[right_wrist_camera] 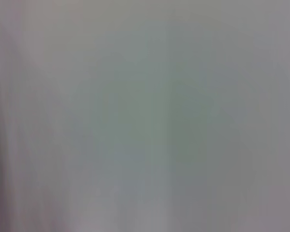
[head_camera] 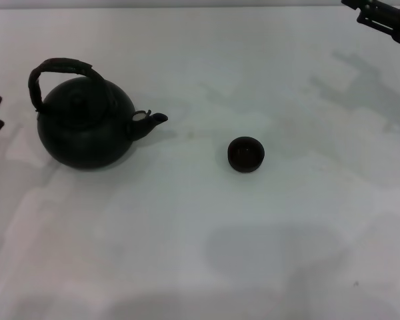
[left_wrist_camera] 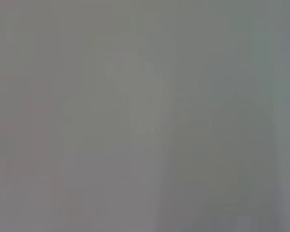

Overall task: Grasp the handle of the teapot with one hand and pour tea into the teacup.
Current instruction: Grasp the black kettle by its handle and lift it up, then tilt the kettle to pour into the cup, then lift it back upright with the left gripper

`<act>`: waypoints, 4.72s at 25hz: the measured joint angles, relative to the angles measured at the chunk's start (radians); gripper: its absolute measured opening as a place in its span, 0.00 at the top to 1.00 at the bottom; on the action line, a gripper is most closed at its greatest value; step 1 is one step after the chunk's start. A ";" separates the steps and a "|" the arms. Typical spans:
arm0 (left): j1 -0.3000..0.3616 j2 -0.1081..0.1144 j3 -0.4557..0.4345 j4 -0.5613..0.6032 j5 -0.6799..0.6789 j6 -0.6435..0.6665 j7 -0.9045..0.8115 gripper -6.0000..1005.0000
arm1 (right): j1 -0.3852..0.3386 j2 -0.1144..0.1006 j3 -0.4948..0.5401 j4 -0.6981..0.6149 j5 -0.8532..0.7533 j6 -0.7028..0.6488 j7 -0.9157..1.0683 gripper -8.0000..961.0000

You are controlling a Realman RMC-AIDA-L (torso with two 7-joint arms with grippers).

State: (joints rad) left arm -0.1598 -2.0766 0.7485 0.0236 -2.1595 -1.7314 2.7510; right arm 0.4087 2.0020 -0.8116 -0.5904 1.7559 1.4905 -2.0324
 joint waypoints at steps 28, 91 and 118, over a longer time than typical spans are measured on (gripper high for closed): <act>-0.113 0.007 0.000 0.113 0.127 0.386 -0.269 0.24 | -0.022 0.004 0.008 0.023 0.022 0.004 -0.004 0.10; -0.134 0.000 0.397 0.661 0.231 0.730 -0.816 0.85 | -0.044 0.007 0.009 0.140 0.091 0.058 -0.178 0.10; -0.042 0.000 0.781 1.397 1.133 0.982 -1.794 0.85 | -0.077 0.003 0.023 0.142 0.163 0.065 -0.238 0.10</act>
State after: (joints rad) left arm -0.2020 -2.0763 1.5299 1.4206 -1.0266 -0.7490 0.9575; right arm 0.3314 2.0054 -0.7886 -0.4487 1.9194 1.5555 -2.2704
